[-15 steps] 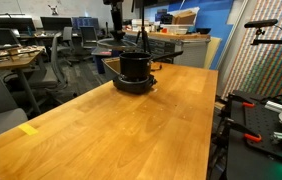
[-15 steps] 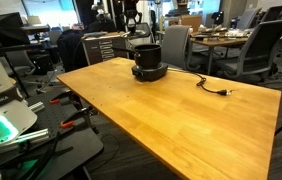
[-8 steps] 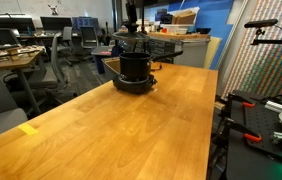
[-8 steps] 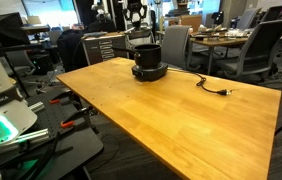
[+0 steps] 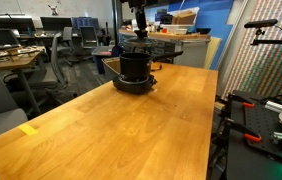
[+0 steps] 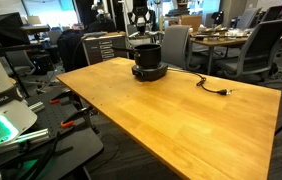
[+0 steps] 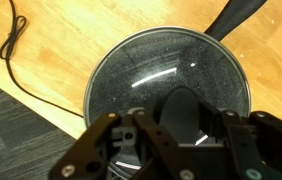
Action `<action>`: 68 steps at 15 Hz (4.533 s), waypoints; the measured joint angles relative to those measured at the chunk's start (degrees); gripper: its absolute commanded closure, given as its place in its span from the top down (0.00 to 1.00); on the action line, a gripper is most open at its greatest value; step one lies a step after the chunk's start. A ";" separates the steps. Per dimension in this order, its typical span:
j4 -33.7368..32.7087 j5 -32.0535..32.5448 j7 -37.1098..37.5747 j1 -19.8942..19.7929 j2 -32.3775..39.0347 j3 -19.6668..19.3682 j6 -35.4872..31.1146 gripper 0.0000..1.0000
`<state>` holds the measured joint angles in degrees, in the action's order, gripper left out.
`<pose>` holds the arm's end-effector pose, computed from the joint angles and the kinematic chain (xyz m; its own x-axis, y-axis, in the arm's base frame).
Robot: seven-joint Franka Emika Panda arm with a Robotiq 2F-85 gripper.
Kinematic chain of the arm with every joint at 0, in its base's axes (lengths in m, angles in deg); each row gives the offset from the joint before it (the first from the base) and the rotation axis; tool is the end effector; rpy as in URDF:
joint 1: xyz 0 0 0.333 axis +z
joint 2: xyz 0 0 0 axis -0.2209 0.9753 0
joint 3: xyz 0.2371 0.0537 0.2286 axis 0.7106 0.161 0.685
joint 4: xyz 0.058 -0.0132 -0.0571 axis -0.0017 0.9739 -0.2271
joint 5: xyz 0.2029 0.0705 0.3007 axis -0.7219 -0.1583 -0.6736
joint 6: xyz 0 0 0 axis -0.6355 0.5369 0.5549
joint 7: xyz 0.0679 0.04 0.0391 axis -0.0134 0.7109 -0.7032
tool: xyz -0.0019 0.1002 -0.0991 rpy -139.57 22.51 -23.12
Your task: Put the pot on the stove, cover it with the lid then turn the stove on
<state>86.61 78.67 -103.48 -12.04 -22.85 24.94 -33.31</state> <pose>0.6380 0.0489 0.3985 0.7177 0.6592 -0.2243 0.6819 -0.7307 0.0343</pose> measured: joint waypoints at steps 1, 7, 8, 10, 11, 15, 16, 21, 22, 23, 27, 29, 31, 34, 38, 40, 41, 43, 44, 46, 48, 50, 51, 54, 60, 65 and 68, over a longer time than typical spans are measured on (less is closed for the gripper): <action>0.24 -0.01 -0.08 -0.13 0.06 0.00 -0.05 0.12; 1.99 -0.02 0.07 0.31 0.34 0.06 -3.40 0.12; 2.04 -0.02 0.19 0.41 0.50 0.06 -3.61 0.12; 2.04 -0.06 0.29 0.46 0.79 0.07 -3.76 0.12; 2.04 -0.08 0.36 0.46 0.90 0.07 -3.81 0.12; 2.02 -1.53 0.43 0.48 1.24 0.34 -3.84 0.12; 1.99 -1.91 0.43 0.50 1.32 0.41 -3.83 0.12; 1.82 -2.30 1.92 0.61 1.47 0.43 -3.82 0.12; 1.75 -2.26 2.49 0.63 1.47 0.40 -3.82 0.12; 1.63 -2.24 2.96 0.63 1.47 0.38 -3.82 0.12; 0.85 -2.23 4.11 0.63 1.47 0.25 -3.80 0.12; 0.30 -2.23 4.22 0.63 1.47 0.12 -3.67 0.12; -0.28 -2.13 4.21 0.62 1.46 -0.03 -2.94 0.12; -0.80 -0.74 4.18 0.63 1.46 -0.10 -0.63 0.12; -1.41 0.72 4.15 0.62 1.46 -0.40 1.12 0.12; -1.84 0.75 4.15 0.62 1.46 -0.50 1.15 0.12; -2.04 0.75 4.15 0.62 1.46 -0.52 1.15 0.12; -2.39 0.75 4.17 0.62 1.48 -0.55 1.15 0.13; -2.49 0.75 4.18 0.62 1.49 -0.58 1.15 0.13; -2.68 0.75 4.24 0.62 1.51 -0.67 1.04 0.13; -2.90 0.74 4.41 0.62 1.54 -0.75 0.95 0.13; -3.14 0.73 4.68 0.62 1.61 -0.76 0.85 0.14; -3.16 0.72 4.85 0.62 1.62 -0.76 0.71 0.14; -3.16 0.40 5.19 0.62 1.77 -0.76 -0.05 0.62; -3.23 -1.50 5.47 0.60 1.93 -0.75 -2.48 0.99; -3.22 -2.88 5.47 0.53 1.71 -0.75 -3.79 1.00; -2.71 -2.98 4.76 0.58 0.77 -0.52 -2.22 1.00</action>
<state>83.89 75.69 -98.71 -11.46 -22.08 24.42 -35.54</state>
